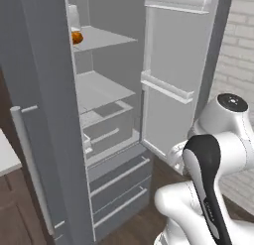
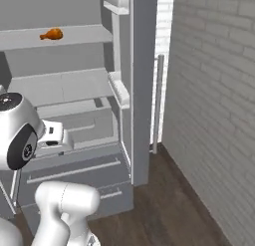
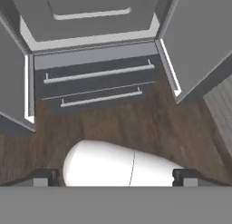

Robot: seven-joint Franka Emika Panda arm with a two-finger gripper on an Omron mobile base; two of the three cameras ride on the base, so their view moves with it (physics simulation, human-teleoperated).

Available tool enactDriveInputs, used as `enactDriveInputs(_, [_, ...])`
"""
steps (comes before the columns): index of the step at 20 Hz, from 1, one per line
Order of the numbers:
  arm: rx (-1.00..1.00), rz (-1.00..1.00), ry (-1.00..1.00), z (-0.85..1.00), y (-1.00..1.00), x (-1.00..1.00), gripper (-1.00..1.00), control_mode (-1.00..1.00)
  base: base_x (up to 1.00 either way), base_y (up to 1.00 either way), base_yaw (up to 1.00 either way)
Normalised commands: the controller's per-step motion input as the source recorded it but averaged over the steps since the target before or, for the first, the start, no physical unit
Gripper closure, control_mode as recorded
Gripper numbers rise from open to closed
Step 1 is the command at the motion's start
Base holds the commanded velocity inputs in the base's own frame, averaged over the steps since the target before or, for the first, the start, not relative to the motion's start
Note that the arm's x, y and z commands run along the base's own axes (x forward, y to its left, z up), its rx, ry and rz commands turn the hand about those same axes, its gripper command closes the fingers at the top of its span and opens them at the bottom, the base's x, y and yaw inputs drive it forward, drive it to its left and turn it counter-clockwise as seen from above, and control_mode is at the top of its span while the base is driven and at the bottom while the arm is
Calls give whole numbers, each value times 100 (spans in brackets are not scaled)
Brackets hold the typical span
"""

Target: Place one corn and one chicken drumstick in each tupperware on the nearby counter, to pack two identical lunches.

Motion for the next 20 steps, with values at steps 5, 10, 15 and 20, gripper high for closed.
enactDriveInputs(5, [0, 0, 0, 0, 0, 0, -100, 100, 85, -10, 58])
enactDriveInputs(10, [0, 0, 0, 0, 0, 0, -100, 100, 88, -9, 50])
enactDriveInputs(15, [0, 0, 0, 0, 0, 0, -100, 100, 55, -7, 43])
enactDriveInputs(20, [0, 0, 0, 0, 0, 0, -100, 100, 72, -14, 21])
